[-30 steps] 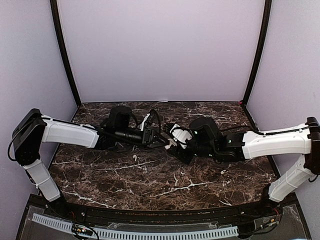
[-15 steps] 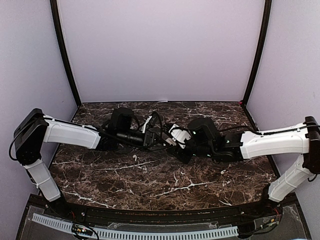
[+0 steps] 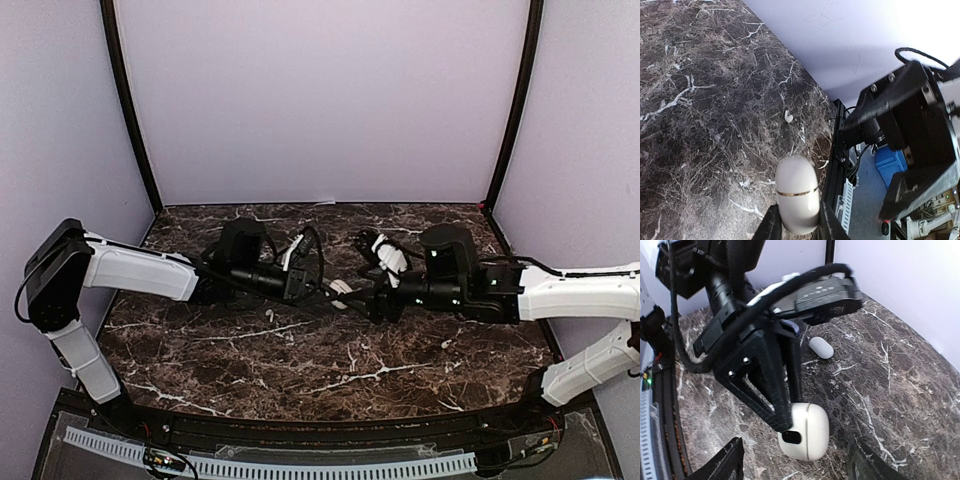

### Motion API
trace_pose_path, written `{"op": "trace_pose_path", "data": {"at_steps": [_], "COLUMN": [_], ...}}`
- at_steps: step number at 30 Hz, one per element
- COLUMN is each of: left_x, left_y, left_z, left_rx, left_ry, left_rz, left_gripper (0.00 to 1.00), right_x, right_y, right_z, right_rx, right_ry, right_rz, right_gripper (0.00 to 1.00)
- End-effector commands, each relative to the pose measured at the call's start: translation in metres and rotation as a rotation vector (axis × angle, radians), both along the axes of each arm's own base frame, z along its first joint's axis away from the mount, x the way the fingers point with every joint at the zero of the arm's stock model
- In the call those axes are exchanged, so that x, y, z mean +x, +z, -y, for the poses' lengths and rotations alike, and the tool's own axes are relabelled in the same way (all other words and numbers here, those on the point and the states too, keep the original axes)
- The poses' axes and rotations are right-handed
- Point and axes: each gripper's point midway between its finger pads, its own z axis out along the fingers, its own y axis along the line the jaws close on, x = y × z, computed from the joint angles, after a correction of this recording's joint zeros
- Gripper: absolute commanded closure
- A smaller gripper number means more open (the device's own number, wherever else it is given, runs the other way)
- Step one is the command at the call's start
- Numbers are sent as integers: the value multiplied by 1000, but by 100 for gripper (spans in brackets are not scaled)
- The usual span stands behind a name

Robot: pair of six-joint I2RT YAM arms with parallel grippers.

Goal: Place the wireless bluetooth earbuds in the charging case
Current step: Pass from the right arm to the left, then pass from the left arm to the right

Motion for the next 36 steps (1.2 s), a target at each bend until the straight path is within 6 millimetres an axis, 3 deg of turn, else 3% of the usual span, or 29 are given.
{"op": "trace_pose_path", "data": {"at_steps": [1, 7, 11, 15, 25, 34, 36], "left_x": [-18, -45, -52, -53, -57, -56, -55], "left_y": [34, 54, 58, 62, 67, 66, 63], "left_z": [-5, -13, -16, -16, -14, -12, -12], "left_rx": [-94, -186, -208, -221, -247, -244, -237], "left_ry": [-96, -236, -279, -289, -313, -317, -312], "left_rz": [198, 354, 411, 436, 422, 401, 396], "left_gripper": [82, 82, 82, 82, 82, 82, 78], "right_x": [0, -11, -27, -38, -36, -37, -38], "right_y": [27, 31, 28, 29, 24, 24, 24], "right_z": [8, 7, -1, -5, -10, -13, -13], "right_rx": [210, 268, 271, 277, 257, 257, 258], "right_ry": [126, 264, 382, 468, 487, 513, 516], "right_rz": [-165, -280, -347, -383, -396, -402, -405], "right_gripper": [30, 32, 40, 47, 56, 79, 83]}}
